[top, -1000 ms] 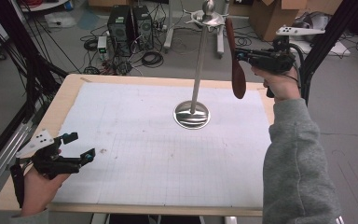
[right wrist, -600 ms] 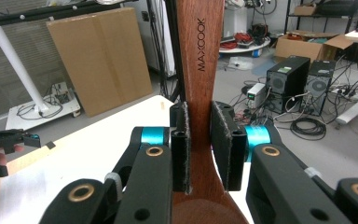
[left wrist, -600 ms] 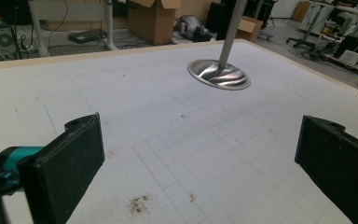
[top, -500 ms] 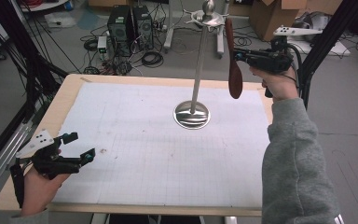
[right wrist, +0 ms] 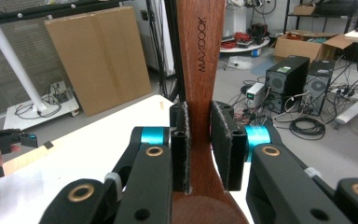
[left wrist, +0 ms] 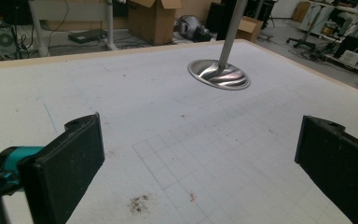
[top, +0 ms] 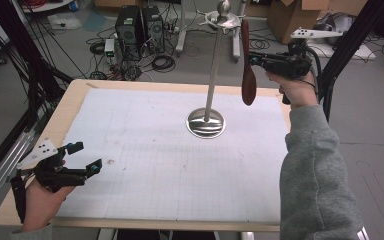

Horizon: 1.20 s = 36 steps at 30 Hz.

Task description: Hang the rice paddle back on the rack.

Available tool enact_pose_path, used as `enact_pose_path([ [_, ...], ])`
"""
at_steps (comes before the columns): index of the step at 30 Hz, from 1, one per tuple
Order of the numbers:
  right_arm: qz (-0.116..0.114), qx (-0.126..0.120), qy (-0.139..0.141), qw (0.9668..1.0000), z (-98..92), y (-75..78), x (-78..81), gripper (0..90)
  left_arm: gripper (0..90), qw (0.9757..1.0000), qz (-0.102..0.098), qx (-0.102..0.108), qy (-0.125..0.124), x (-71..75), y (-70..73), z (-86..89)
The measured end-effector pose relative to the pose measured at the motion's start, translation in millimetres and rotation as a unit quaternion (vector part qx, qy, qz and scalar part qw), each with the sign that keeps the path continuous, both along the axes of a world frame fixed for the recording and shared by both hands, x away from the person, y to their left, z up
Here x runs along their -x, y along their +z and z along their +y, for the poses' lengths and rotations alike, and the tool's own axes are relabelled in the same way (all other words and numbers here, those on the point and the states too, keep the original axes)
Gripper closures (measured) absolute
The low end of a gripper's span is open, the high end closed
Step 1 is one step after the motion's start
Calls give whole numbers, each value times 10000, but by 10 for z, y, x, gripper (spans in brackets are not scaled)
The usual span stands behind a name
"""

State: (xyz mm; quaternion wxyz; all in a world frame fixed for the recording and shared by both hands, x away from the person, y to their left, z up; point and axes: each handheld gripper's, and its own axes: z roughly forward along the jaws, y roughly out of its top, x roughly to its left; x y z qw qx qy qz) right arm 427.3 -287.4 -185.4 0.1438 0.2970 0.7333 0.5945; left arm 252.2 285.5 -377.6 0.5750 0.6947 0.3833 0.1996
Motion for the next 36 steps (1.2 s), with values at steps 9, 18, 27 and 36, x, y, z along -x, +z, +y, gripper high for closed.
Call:
enact_pose_path([
  [9,-11,-16,-13,10000,20,-12,-19,900,18,10000,-2,0,2,5,2,8],
  [18,-140,-206,-171,9995,-40,-14,-6,868,18,10000,-19,22,20,12,6,13],
  [27,-328,-157,-262,9990,-48,-39,30,551,18,10000,-5,18,9,10,3,8],
  [36,-390,107,-387,9984,-81,-162,48,214,18,10000,-22,21,1,2,9,-2],
])
